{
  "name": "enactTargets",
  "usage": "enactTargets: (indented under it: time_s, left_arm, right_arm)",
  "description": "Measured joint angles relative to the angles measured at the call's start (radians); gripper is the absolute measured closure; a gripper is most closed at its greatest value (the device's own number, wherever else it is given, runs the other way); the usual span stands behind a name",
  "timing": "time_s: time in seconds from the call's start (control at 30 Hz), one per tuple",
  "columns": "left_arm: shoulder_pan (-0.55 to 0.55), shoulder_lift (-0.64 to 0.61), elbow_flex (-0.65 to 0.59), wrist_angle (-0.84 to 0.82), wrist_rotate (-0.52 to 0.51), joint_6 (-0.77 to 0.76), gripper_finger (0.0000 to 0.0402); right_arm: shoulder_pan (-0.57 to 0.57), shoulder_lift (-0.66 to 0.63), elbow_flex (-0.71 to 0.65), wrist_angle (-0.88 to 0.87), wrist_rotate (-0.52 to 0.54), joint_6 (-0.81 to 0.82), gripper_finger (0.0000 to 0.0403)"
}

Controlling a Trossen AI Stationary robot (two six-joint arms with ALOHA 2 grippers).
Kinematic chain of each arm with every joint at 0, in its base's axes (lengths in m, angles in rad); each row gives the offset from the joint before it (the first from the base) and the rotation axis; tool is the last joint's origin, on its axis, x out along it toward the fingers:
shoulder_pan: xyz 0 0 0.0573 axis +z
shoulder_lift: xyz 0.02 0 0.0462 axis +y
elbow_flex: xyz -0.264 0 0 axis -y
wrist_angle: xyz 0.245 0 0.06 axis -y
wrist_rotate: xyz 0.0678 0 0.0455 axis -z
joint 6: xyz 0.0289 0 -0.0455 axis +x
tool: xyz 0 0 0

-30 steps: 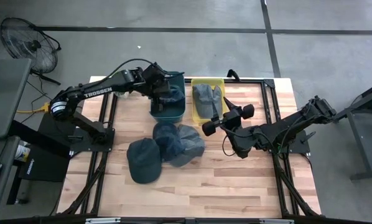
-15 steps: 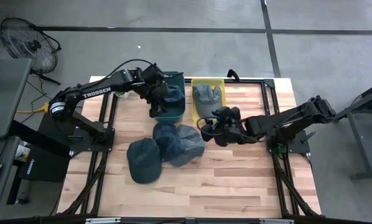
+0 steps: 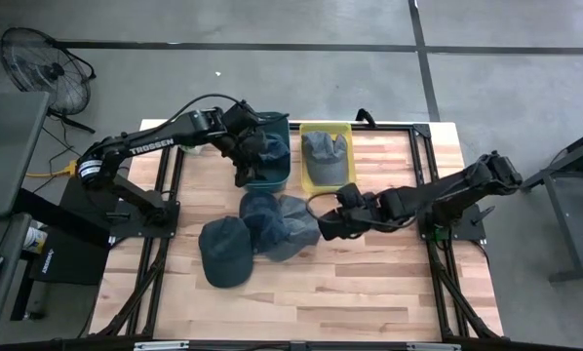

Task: Pick & Place hat
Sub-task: Put the gray cap into the yellow bin

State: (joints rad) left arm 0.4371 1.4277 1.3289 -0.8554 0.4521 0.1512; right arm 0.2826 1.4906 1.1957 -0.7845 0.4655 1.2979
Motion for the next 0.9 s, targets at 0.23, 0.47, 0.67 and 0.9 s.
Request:
enactTargets:
  time_s: [0.23, 0.47, 0.67, 0.9]
  left_arm:
    - [0.001, 0.000, 0.000, -0.007, 0.005, 0.043, 0.0177]
    - [0.001, 0.000, 0.000, -0.013, 0.012, 0.062, 0.0177]
    - [0.001, 0.000, 0.000, -0.010, 0.057, 0.061, 0.0177]
    - [0.001, 0.000, 0.000, -0.009, 0.062, 0.053, 0.0177]
  right_arm:
    - [0.054, -0.037, -0.177, 0.175, 0.017, 0.139, 0.0194]
    - [0.087, -0.111, -0.497, 0.719, 0.007, 0.136, 0.0194]
    - [0.053, -0.112, -0.629, 0.948, -0.051, 0.089, 0.0194]
    - [0.017, -0.083, -0.657, 1.001, -0.097, 0.049, 0.0173]
